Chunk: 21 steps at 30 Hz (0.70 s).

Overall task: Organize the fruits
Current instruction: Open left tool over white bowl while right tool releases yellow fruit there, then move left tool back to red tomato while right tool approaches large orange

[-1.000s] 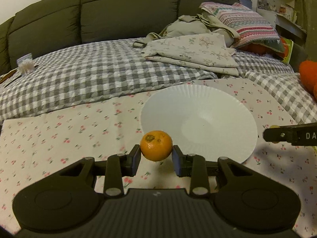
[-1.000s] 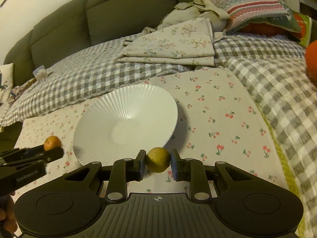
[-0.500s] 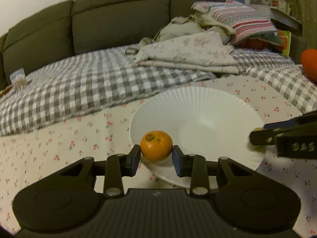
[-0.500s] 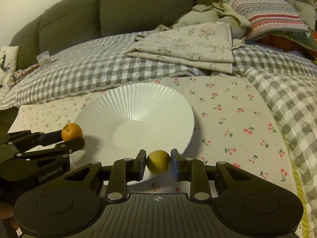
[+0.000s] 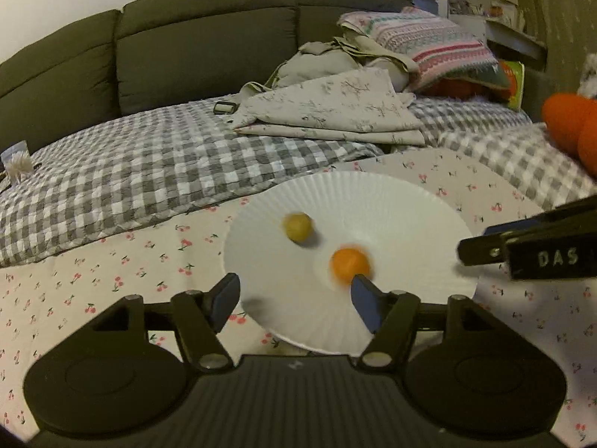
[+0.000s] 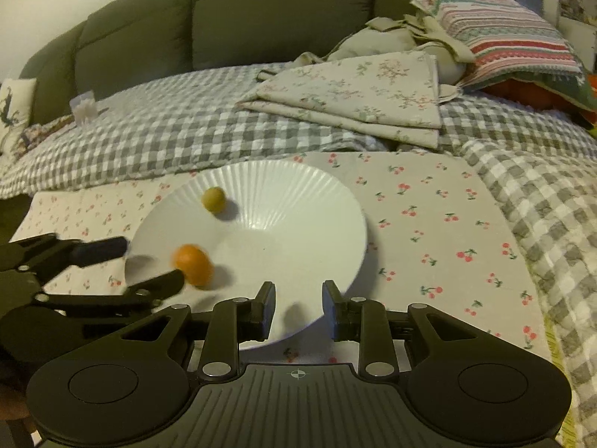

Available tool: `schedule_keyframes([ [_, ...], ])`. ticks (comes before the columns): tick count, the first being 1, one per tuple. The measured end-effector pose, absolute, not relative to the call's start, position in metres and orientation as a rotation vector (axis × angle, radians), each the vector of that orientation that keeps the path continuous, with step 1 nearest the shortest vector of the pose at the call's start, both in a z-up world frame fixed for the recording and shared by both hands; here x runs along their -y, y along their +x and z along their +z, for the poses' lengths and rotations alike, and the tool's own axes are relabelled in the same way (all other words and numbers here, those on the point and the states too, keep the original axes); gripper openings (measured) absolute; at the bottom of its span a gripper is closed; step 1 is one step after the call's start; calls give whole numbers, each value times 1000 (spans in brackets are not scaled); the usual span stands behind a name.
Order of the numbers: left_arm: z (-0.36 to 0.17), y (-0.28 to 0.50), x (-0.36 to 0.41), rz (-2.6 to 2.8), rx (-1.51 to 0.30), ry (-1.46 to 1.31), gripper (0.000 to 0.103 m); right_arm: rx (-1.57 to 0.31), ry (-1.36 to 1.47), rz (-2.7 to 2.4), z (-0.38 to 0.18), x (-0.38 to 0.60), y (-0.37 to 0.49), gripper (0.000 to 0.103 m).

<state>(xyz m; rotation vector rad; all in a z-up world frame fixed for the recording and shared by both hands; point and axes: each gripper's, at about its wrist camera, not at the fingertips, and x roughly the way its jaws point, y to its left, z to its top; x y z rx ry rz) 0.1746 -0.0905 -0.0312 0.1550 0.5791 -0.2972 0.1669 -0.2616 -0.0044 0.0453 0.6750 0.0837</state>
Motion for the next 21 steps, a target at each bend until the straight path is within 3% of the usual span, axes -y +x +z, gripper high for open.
schedule_keyframes([
  [21, -10, 121, 23, -243, -718, 8, 66, -653, 146, 129, 25, 265, 116, 40],
])
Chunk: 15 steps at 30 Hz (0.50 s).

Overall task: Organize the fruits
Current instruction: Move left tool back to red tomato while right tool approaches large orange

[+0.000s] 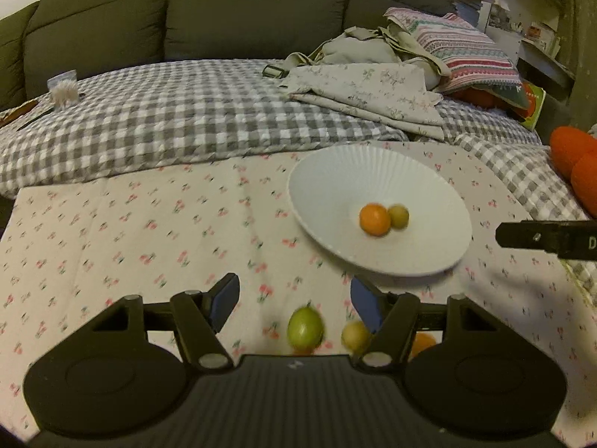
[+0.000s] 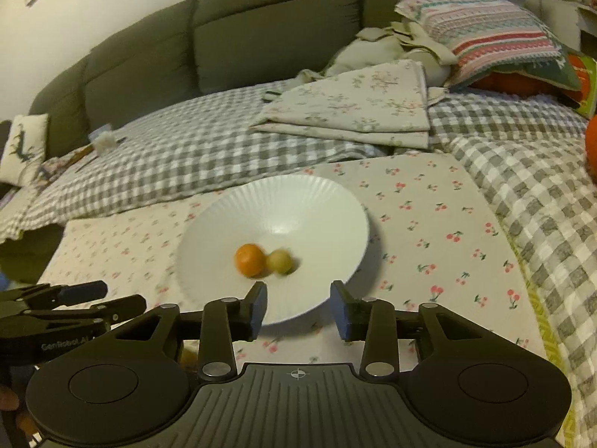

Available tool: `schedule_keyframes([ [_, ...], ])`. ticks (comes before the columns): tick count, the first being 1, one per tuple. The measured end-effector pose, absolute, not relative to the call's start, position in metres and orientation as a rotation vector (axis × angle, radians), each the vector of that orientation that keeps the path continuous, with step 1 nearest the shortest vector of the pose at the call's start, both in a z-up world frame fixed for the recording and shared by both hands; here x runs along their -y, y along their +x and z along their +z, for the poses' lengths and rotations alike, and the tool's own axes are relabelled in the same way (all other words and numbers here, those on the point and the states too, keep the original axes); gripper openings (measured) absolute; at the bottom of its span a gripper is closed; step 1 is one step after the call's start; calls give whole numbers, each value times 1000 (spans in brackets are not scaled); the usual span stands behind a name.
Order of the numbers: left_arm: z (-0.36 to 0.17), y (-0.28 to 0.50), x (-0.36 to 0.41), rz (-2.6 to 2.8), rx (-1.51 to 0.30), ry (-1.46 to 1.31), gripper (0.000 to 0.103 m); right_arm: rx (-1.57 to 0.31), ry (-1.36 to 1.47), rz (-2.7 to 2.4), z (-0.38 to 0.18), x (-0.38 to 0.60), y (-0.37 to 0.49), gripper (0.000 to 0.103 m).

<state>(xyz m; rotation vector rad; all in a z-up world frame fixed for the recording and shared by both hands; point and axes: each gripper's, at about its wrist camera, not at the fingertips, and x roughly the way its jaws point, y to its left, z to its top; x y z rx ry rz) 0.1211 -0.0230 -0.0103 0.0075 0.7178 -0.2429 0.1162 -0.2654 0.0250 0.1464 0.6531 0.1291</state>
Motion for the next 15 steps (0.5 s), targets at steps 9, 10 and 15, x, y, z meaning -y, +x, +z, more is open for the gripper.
schedule_keyframes([
  [9, -16, 95, 8, -215, -781, -27, 66, -676, 186, 206, 28, 255, 78, 50],
  [10, -19, 94, 8, -210, -787, -24, 67, -680, 185, 212, 27, 253, 75, 52],
  [15, -31, 89, 5, -191, -828, -71, 66, -718, 210, 244, 18, 248, 58, 53],
])
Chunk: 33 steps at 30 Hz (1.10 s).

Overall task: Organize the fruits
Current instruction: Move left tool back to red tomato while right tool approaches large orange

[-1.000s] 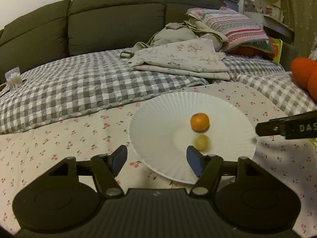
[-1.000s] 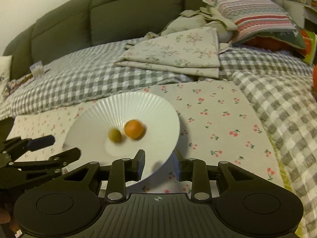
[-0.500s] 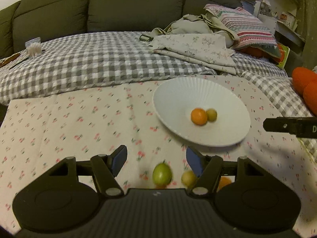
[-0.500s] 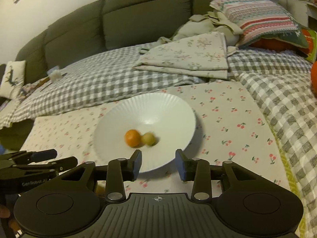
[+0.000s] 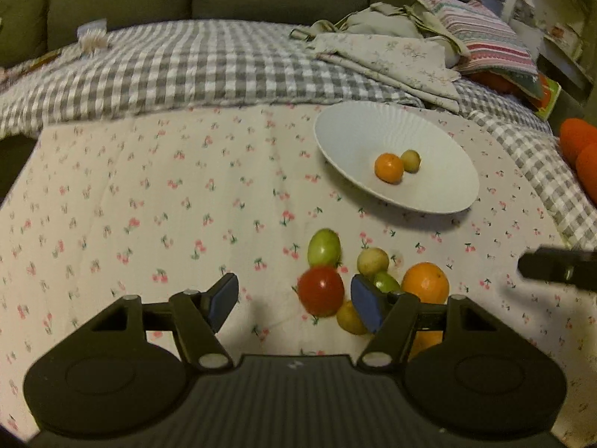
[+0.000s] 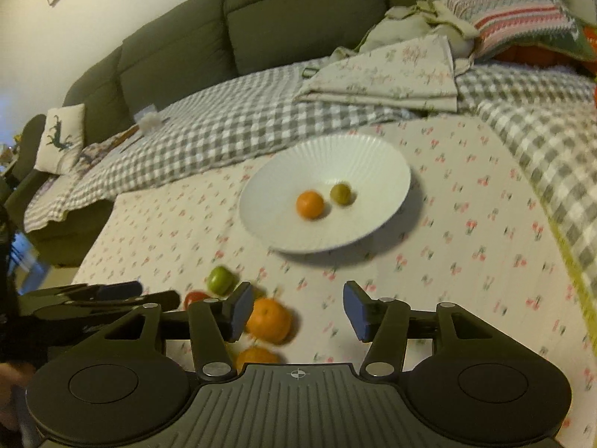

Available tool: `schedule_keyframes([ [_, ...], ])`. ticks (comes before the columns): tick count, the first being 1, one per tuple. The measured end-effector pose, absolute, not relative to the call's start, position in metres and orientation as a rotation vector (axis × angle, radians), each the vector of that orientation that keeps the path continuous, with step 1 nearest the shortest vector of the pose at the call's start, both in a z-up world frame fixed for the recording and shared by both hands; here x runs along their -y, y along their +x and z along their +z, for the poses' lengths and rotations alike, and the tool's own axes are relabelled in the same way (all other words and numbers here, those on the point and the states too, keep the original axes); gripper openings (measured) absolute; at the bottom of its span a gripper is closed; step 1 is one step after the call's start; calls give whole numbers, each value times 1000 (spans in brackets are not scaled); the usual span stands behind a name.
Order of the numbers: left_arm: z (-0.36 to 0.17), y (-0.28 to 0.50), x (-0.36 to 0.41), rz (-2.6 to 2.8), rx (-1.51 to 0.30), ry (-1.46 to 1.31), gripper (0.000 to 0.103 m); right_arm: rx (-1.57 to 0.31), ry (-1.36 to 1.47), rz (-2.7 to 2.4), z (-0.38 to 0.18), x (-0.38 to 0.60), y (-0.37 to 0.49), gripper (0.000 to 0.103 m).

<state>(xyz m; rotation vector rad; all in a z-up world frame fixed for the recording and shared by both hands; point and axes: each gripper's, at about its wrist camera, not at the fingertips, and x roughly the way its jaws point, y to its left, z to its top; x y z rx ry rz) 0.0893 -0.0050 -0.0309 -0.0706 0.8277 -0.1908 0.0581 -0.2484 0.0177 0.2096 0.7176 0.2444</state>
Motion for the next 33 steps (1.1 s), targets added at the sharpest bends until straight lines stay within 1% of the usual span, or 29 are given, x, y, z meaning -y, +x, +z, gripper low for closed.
schedule_keyframes([
  [6, -34, 89, 10, -185, -812, -76, 67, -761, 171, 284, 5, 233, 53, 54],
  [13, -46, 99, 8, -167, -852, -104, 67, -812, 172, 298, -7, 224, 58, 57],
  [20, -55, 107, 6, -159, -875, -146, 67, -884, 217, 313, -22, 219, 66, 57],
  [28, -61, 108, 13, -149, -871, -123, 66, -910, 223, 301, -31, 216, 70, 57],
  [31, -61, 107, 14, -150, -861, -118, 65, -911, 221, 300, -33, 214, 72, 57],
  [33, -61, 107, 15, -157, -856, -114, 62, -913, 220, 302, -35, 213, 72, 57],
])
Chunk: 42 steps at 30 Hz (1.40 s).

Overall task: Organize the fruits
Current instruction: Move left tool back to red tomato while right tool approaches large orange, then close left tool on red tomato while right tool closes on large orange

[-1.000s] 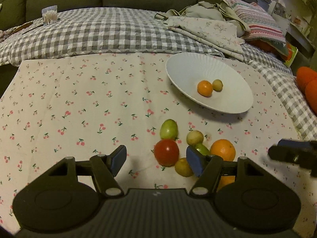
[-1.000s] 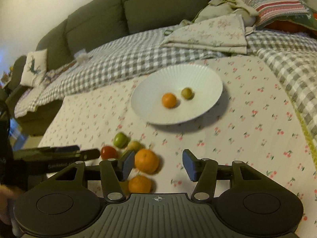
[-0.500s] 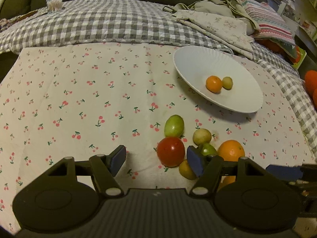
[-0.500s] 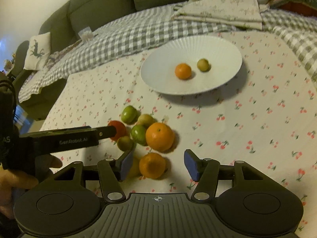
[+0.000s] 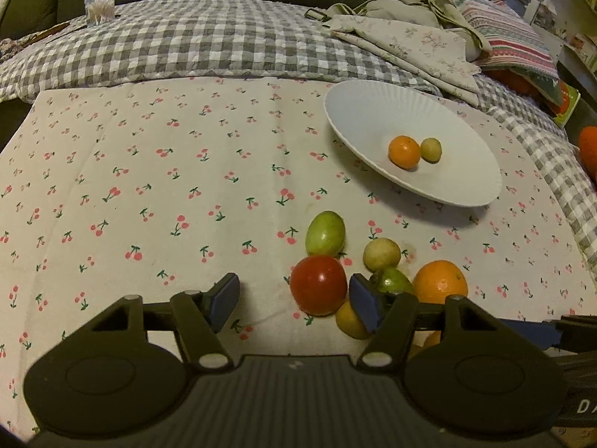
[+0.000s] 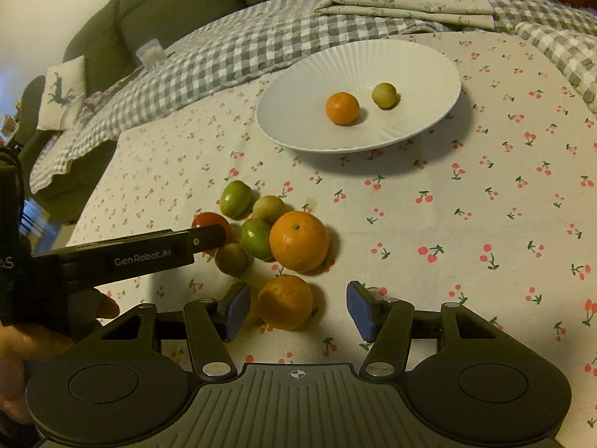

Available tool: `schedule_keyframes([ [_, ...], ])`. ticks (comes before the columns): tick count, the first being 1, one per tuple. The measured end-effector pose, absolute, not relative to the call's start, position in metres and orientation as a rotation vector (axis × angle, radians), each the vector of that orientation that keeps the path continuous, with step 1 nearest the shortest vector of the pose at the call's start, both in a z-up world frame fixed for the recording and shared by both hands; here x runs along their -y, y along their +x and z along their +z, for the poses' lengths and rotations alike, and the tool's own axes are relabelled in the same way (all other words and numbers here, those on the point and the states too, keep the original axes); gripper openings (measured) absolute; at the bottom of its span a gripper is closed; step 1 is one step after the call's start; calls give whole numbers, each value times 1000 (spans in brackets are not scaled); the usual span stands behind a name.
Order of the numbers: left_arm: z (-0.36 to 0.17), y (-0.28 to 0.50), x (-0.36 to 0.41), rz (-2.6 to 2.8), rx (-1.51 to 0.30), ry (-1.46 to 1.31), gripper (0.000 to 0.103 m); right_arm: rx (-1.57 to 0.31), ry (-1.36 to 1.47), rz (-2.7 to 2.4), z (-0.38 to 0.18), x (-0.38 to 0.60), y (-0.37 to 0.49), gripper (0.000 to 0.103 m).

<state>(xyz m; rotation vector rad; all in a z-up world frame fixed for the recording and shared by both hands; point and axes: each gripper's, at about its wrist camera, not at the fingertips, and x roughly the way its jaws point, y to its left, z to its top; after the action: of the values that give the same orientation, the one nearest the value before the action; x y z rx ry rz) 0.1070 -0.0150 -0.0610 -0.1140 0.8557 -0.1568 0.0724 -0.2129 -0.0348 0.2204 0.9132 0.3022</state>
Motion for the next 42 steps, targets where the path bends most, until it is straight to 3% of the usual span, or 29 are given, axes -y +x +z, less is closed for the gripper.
schedule_keyframes([
  [5, -61, 107, 17, -187, -845, -117, 45, -915, 213, 300, -38, 210, 75, 56],
  [11, -61, 107, 20, -217, -835, -114, 34, -918, 188, 302, -42, 203, 75, 52],
  [19, -63, 109, 21, -215, -824, -124, 37, -903, 170, 317, -41, 197, 76, 35],
  [42, -50, 105, 13, -227, -794, -137, 32, -831, 43, 291, -29, 188, 67, 32],
])
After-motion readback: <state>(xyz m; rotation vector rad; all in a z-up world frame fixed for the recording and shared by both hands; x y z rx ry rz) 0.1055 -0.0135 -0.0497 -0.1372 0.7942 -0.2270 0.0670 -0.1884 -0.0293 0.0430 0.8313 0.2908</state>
